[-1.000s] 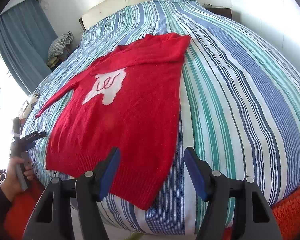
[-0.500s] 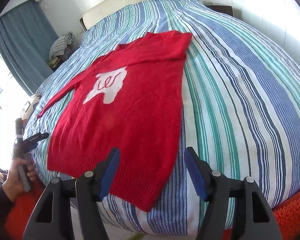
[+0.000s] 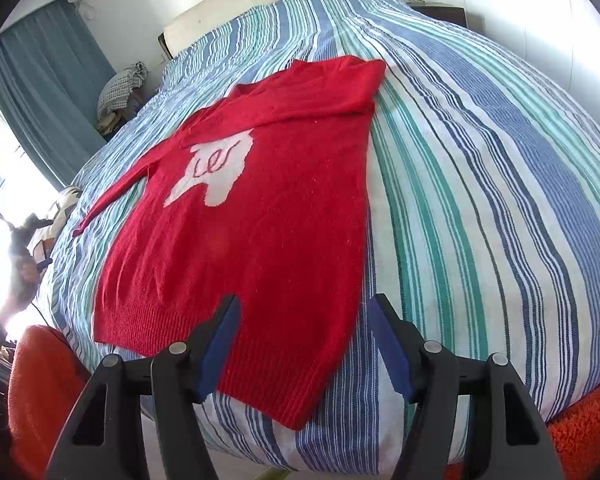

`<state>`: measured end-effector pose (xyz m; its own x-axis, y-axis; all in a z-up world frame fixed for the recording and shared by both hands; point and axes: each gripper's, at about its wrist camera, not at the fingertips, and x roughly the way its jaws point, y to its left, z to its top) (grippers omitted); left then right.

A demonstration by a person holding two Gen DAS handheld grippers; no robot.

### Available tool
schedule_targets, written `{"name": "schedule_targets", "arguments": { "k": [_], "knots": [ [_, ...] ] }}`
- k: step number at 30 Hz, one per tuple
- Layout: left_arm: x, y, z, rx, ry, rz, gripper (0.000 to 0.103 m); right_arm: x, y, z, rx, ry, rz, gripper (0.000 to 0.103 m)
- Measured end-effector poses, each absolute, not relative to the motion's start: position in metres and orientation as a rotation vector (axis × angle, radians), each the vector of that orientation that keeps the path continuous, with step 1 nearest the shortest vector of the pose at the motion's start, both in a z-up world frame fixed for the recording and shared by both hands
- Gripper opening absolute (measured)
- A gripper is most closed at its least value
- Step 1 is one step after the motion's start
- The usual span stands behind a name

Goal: Fold small clothes

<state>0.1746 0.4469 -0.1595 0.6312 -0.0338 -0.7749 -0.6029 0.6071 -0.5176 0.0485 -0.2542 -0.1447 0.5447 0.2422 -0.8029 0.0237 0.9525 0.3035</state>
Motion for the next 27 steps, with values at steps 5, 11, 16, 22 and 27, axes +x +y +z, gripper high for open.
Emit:
{"name": "schedule_targets", "arguments": {
  "k": [5, 11, 16, 22, 27],
  "knots": [
    [0.224, 0.427, -0.18, -0.772, 0.937, 0.297, 0.097, 0.048, -0.249, -0.148, 0.259, 1.01, 0.125, 0.066],
    [0.251, 0.399, -0.183, -0.55, 1.053, 0.392, 0.004, 0.05, -0.251, -0.151, 0.265, 1.017, 0.115, 0.066],
    [0.276, 0.346, -0.099, -0.377, 0.927, 0.351, 0.003, 0.05, -0.253, -0.149, 0.288, 1.002, 0.139, 0.066],
    [0.32, 0.183, 0.024, -0.191, 0.736, 0.033, 0.003, 0.05, -0.254, -0.144, 0.317, 0.98, 0.173, 0.066],
    [0.333, 0.009, 0.061, -0.076, 0.648, -0.236, 0.006, 0.046, -0.261, -0.142, 0.35, 0.97, 0.168, 0.066]
  ]
}}
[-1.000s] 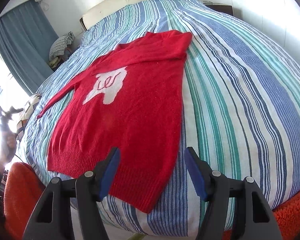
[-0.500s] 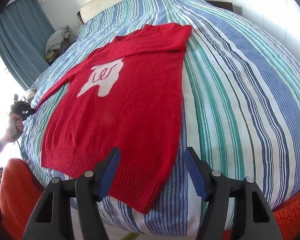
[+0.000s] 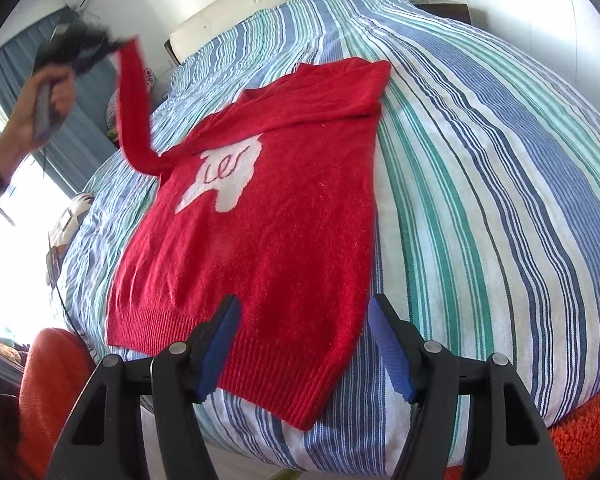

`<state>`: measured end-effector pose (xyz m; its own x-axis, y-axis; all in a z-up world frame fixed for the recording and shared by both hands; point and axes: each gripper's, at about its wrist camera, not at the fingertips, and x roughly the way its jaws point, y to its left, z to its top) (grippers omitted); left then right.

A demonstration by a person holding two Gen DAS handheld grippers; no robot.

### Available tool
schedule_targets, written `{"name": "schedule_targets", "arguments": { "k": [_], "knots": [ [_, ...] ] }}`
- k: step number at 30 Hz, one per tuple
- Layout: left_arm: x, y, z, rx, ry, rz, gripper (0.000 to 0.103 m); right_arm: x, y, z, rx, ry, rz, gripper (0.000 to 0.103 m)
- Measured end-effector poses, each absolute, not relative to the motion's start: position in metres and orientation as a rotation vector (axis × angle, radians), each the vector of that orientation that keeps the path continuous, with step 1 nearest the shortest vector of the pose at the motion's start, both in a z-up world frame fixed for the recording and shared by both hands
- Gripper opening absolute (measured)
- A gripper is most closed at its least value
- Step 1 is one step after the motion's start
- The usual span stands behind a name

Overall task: Fold small clothes
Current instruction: 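Grasp the extended sleeve with the left gripper and fold it over the body, then open the left gripper to release the folded sleeve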

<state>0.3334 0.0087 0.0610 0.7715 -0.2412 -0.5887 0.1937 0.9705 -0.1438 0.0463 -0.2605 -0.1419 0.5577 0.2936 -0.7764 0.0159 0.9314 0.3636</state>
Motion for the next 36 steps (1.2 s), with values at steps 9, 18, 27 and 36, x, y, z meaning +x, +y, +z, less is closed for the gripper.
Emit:
{"name": "schedule_targets", "arguments": {
  "k": [9, 18, 27, 36],
  "knots": [
    [0.293, -0.099, -0.038, 0.13, 0.813, -0.411, 0.088, 0.045, -0.276, -0.141, 0.417, 0.96, 0.158, 0.066],
    [0.248, 0.122, -0.1, 0.141, 0.889, -0.127, 0.083, 0.052, -0.289, -0.154, 0.509, 0.992, 0.156, 0.066],
    [0.257, 0.073, -0.142, 0.214, 0.916, -0.215, 0.084, 0.057, -0.282, -0.162, 0.472, 1.024, 0.139, 0.066],
    [0.273, 0.104, -0.17, 0.133, 0.895, -0.066, 0.005, 0.057, -0.281, -0.163, 0.444, 1.028, 0.132, 0.066]
  ]
}}
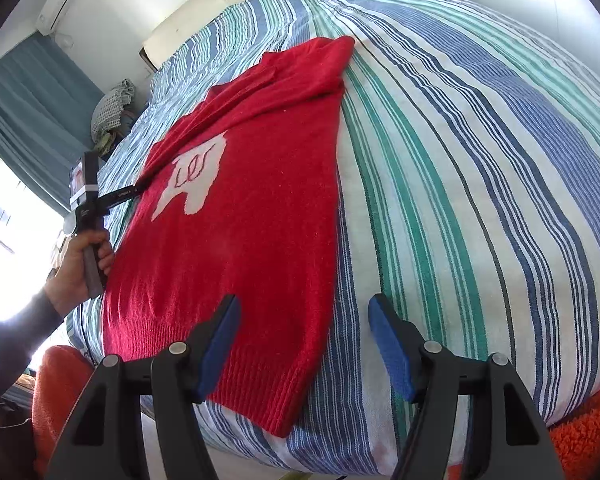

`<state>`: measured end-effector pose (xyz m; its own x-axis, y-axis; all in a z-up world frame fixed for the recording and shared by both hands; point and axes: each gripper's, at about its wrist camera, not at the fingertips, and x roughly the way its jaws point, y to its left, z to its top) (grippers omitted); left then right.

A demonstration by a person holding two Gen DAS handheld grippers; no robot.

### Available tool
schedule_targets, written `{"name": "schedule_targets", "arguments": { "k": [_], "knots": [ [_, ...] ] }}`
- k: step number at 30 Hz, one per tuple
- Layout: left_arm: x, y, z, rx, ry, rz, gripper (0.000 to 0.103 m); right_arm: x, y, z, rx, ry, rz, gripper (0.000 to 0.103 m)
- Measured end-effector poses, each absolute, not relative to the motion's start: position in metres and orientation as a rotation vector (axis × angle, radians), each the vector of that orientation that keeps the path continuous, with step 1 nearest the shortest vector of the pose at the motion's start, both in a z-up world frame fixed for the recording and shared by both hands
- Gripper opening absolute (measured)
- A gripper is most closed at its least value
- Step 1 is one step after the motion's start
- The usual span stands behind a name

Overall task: Fold small clothes
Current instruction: 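Open the left gripper to release the folded sleeve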

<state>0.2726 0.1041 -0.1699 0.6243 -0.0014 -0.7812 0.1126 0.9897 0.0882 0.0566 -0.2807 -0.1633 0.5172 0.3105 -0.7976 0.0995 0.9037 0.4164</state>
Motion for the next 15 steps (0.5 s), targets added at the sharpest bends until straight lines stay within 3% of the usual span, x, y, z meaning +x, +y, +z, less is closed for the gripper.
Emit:
{"name": "schedule_targets", "arguments": {
  "k": [2, 5, 9, 11, 12, 13, 15],
  "knots": [
    [0.27, 0.1, -0.17, 0.164, 0.889, -0.073, 0.005, 0.058, -0.28, -0.165, 0.437, 1.035, 0.136, 0.066],
    [0.272, 0.109, -0.171, 0.102, 0.896, -0.054, 0.019, 0.06, -0.279, -0.166, 0.431, 1.038, 0.14, 0.066],
    [0.264, 0.119, -0.171, 0.025, 0.906, -0.064, 0.024, 0.056, -0.279, -0.162, 0.428, 1.024, 0.139, 0.066],
    [0.254, 0.117, -0.168, 0.069, 0.916, -0.052, 0.042, 0.056, -0.279, -0.161, 0.432, 1.021, 0.139, 0.066],
    [0.247, 0.118, -0.167, 0.084, 0.921, -0.048, 0.061, 0.056, -0.28, -0.161, 0.435, 1.02, 0.14, 0.066],
    [0.24, 0.121, -0.165, 0.089, 0.92, -0.049, 0.072, 0.056, -0.279, -0.16, 0.436, 1.018, 0.14, 0.066],
    [0.222, 0.129, -0.162, 0.08, 0.915, -0.059, 0.073, 0.055, -0.279, -0.159, 0.434, 1.01, 0.142, 0.066]
  ]
}}
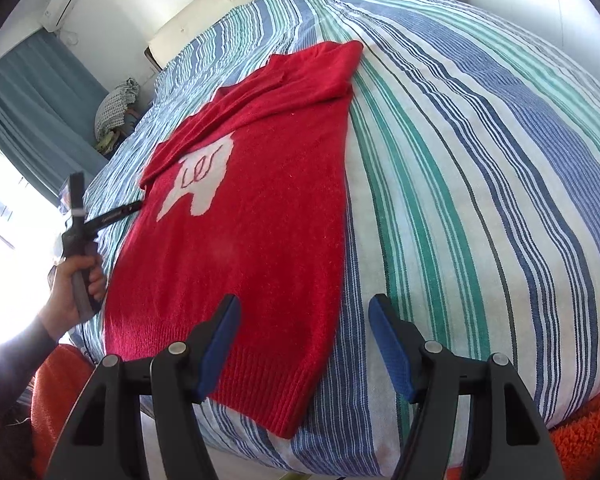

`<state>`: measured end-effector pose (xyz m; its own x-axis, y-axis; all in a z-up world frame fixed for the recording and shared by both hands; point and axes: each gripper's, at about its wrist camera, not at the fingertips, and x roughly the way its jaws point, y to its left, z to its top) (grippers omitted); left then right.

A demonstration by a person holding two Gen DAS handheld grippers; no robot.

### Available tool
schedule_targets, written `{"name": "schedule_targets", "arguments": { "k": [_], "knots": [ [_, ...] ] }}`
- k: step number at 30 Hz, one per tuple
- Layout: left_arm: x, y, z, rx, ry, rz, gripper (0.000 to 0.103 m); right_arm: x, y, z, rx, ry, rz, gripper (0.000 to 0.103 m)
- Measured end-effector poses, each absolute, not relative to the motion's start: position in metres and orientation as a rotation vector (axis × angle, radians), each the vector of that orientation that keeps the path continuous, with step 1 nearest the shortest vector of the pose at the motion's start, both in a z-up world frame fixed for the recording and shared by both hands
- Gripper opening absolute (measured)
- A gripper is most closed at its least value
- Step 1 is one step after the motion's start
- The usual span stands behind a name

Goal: Fold small clothes

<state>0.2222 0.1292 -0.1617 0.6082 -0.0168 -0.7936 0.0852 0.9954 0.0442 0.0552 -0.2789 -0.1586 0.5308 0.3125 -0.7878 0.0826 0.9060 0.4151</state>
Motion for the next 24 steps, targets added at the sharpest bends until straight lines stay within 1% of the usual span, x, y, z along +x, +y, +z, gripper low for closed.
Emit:
{"name": "schedule_targets", "arguments": {
  "k": [4, 7, 8, 9, 10, 13, 15, 16, 17, 18, 19, 20, 21, 24],
  "knots": [
    [0.206, 0.139, -0.143, 0.037, 0.878, -0.065, 0.073, 0.056, -0.28, -0.154, 0.444, 1.005, 0.145, 0.066],
    [0.216, 0.131, -0.119, 0.015, 0.819, -0.098, 0.073, 0.079, -0.287, -0.13, 0.496, 0.958, 0.191, 0.066],
    [0.224, 0.129, -0.115, 0.0, 0.808, -0.109, 0.074, 0.096, -0.291, -0.122, 0.537, 0.949, 0.221, 0.066],
    [0.23, 0.128, -0.114, -0.015, 0.809, -0.112, 0.079, 0.115, -0.295, -0.114, 0.593, 0.938, 0.258, 0.066],
    [0.238, 0.128, -0.117, -0.035, 0.824, -0.111, 0.083, 0.141, -0.3, -0.107, 0.666, 0.926, 0.3, 0.066],
    [0.25, 0.133, -0.142, -0.067, 0.888, -0.071, 0.083, 0.214, -0.304, -0.098, 0.812, 0.91, 0.368, 0.066],
    [0.244, 0.143, -0.165, -0.089, 0.928, -0.038, 0.083, 0.261, -0.301, -0.108, 0.893, 0.932, 0.366, 0.065],
    [0.238, 0.149, -0.177, -0.105, 0.941, -0.026, 0.083, 0.281, -0.299, -0.117, 0.934, 0.949, 0.366, 0.059],
    [0.231, 0.154, -0.185, -0.121, 0.93, -0.029, 0.083, 0.3, -0.296, -0.129, 0.97, 0.967, 0.355, 0.056],
    [0.222, 0.158, -0.186, -0.144, 0.894, -0.045, 0.083, 0.318, -0.293, -0.142, 0.994, 0.999, 0.333, 0.054],
    [0.219, 0.161, -0.185, -0.161, 0.88, -0.049, 0.083, 0.33, -0.291, -0.155, 1.01, 1.025, 0.305, 0.049],
    [0.22, 0.162, -0.185, -0.166, 0.885, -0.052, 0.083, 0.34, -0.291, -0.17, 1.036, 1.043, 0.255, 0.048],
    [0.221, 0.161, -0.186, -0.161, 0.892, -0.055, 0.086, 0.346, -0.291, -0.181, 1.063, 1.048, 0.226, 0.046],
    [0.222, 0.151, -0.188, -0.115, 0.883, -0.055, 0.092, 0.357, -0.29, -0.208, 1.138, 1.043, 0.156, 0.034]
  ]
}}
